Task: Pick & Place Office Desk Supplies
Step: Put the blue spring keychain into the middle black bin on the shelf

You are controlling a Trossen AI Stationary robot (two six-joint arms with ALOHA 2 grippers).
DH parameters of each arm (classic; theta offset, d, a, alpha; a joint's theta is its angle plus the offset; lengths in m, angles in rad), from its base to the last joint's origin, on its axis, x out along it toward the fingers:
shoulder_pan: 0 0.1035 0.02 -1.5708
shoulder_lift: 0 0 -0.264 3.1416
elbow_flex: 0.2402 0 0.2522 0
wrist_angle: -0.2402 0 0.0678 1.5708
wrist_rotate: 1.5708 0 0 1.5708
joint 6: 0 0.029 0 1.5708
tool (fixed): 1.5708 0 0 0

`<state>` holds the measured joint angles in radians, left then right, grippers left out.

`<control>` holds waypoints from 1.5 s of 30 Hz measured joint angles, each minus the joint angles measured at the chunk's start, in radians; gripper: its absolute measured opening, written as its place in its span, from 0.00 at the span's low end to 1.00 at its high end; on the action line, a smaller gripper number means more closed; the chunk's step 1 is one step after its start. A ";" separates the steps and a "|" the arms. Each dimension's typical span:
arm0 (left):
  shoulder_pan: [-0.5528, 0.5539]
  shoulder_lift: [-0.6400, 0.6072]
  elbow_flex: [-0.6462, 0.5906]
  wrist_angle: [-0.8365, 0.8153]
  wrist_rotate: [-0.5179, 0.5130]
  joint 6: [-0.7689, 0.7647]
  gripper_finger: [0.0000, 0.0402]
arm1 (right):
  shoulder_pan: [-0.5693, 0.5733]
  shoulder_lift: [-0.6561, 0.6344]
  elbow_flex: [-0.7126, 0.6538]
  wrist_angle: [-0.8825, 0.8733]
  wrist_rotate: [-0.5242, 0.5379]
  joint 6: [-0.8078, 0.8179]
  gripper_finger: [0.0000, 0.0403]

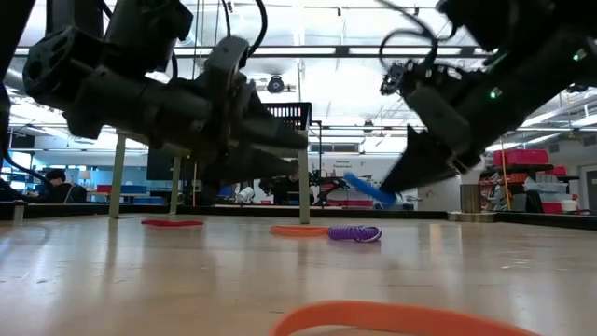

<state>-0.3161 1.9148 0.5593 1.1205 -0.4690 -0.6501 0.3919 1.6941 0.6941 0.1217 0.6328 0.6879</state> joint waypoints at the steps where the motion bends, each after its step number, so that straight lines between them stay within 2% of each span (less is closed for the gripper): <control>1: 0.005 0.000 0.000 0.016 0.010 -0.022 0.51 | 0.009 0.000 0.000 0.025 0.032 -0.027 0.07; 7: 0.035 0.000 0.001 0.061 0.020 -0.161 0.60 | 0.032 -0.001 0.000 0.190 0.146 -0.222 0.07; 15: 0.061 0.003 0.075 0.055 0.010 -0.148 0.61 | 0.031 -0.002 0.003 0.294 0.158 -0.378 0.07; 20: 0.079 0.004 0.108 0.002 0.025 -0.130 0.50 | 0.031 -0.002 0.016 0.293 0.179 -0.401 0.07; 24: 0.082 0.004 0.110 -0.022 0.037 -0.120 0.32 | 0.032 -0.002 0.023 0.294 0.197 -0.416 0.07; 28: 0.080 0.005 0.110 -0.019 0.036 -0.044 0.13 | 0.032 -0.002 0.023 0.293 0.197 -0.415 0.09; 30: 0.080 0.001 0.110 -0.021 0.037 -0.014 0.07 | 0.032 -0.002 0.023 0.294 0.197 -0.413 0.12; 37: 0.080 -0.052 0.110 -0.060 0.036 0.077 0.09 | 0.032 -0.003 0.020 0.292 0.197 -0.389 0.31; 41: 0.080 -0.158 0.110 -0.235 -0.006 0.126 0.09 | 0.032 -0.003 0.020 0.275 0.198 -0.381 0.39; 45: 0.080 -0.313 0.110 -0.431 -0.071 0.191 0.07 | 0.032 -0.003 0.019 0.267 0.200 -0.337 0.40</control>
<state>-0.2359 1.6018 0.6689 0.6899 -0.5396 -0.4596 0.4241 1.6913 0.7136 0.3889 0.8331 0.3506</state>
